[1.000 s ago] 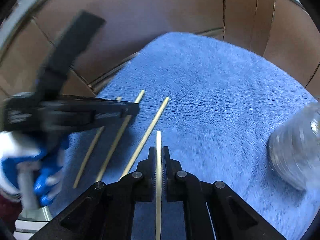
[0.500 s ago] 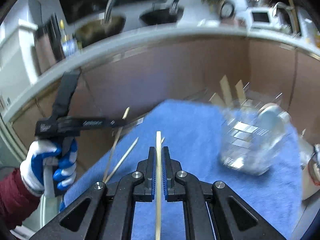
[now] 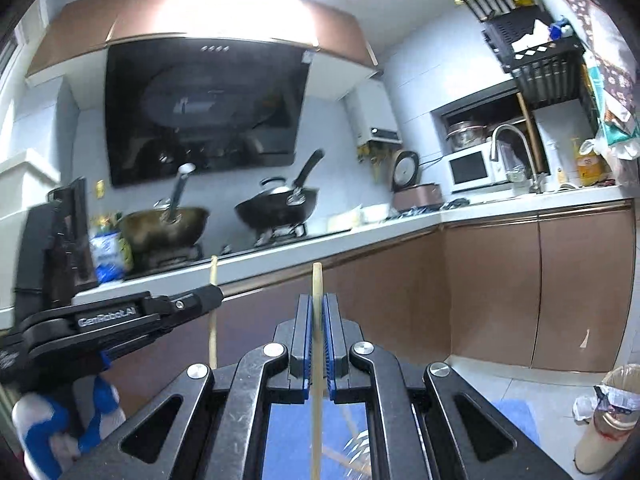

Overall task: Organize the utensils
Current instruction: 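Carry both chopsticks into the wire holder and open both tools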

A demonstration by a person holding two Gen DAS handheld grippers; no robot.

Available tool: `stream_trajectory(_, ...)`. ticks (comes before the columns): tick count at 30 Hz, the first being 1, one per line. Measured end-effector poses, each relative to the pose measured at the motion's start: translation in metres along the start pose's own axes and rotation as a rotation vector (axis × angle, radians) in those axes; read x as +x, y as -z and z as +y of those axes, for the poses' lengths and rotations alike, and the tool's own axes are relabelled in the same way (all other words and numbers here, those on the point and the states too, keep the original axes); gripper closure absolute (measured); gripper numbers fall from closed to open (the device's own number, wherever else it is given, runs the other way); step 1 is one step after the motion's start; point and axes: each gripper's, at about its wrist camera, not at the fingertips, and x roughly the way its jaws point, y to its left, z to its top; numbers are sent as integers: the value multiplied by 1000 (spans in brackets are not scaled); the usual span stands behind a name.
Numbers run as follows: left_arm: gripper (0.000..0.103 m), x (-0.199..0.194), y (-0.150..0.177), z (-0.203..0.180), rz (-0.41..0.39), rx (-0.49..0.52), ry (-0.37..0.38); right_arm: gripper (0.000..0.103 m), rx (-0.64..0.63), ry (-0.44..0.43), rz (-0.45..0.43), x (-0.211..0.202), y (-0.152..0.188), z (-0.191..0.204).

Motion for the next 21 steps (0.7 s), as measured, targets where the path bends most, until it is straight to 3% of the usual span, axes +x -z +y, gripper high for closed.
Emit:
stream_trajectory(6, 98, 53, 21, -7, -32, -2, -34, 97, 19, 40, -43, 27, 10, -32)
stream_trajectory(21, 98, 101, 89, -7, -100, 74, -150, 96, -10, 92, -3, 42, 57, -62)
